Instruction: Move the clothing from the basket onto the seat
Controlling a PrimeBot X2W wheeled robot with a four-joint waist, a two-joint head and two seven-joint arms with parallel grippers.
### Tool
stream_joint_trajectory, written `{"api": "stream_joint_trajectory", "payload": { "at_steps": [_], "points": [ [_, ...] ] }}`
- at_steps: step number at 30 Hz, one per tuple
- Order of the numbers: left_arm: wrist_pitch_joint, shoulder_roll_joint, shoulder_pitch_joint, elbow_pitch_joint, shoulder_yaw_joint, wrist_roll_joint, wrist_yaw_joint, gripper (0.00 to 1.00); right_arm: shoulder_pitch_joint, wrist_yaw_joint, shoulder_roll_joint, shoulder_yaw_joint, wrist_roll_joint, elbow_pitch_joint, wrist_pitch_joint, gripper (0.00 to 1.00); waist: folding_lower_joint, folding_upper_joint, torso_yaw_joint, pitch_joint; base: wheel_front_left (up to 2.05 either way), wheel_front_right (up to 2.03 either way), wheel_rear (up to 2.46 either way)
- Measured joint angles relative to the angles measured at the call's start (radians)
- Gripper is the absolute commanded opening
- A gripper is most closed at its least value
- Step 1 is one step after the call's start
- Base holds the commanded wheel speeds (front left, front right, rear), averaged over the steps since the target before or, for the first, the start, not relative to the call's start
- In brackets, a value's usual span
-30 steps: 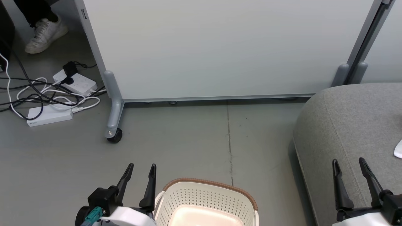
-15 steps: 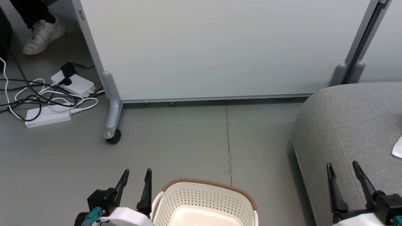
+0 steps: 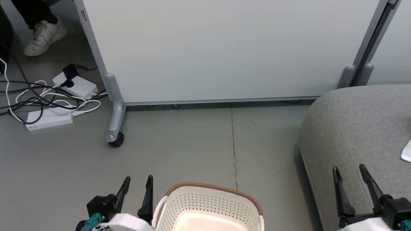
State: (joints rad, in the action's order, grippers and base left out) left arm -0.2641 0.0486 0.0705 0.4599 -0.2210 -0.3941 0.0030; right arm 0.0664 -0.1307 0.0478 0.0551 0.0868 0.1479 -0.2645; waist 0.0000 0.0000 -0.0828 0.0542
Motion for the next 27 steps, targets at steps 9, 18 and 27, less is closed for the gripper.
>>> {"api": "stream_joint_trajectory", "payload": {
  "at_steps": [9,18,27],
  "points": [
    [0.0,0.0,0.0,-0.015,-0.001,-0.011,-0.021,1.0,0.0,0.0,0.0,-0.002,-0.009,-0.003,0.0,1.0,0.0,0.0,-0.002,0.002,0.0,0.0,0.0],
    [0.0,0.0,-0.002,-0.022,0.013,-0.047,-0.03,1.0,0.0,0.0,0.0,-0.005,-0.008,-0.003,0.0,1.0,0.0,0.0001,-0.008,0.007,0.0,0.0,0.0],
    [0.012,-0.004,-0.058,0.012,0.019,-0.057,-0.026,0.0,0.031,0.0,-0.018,-0.009,0.005,0.054,0.007,0.0,0.0,0.0,-0.013,0.008,0.0,0.0,0.0]
  ]
}}
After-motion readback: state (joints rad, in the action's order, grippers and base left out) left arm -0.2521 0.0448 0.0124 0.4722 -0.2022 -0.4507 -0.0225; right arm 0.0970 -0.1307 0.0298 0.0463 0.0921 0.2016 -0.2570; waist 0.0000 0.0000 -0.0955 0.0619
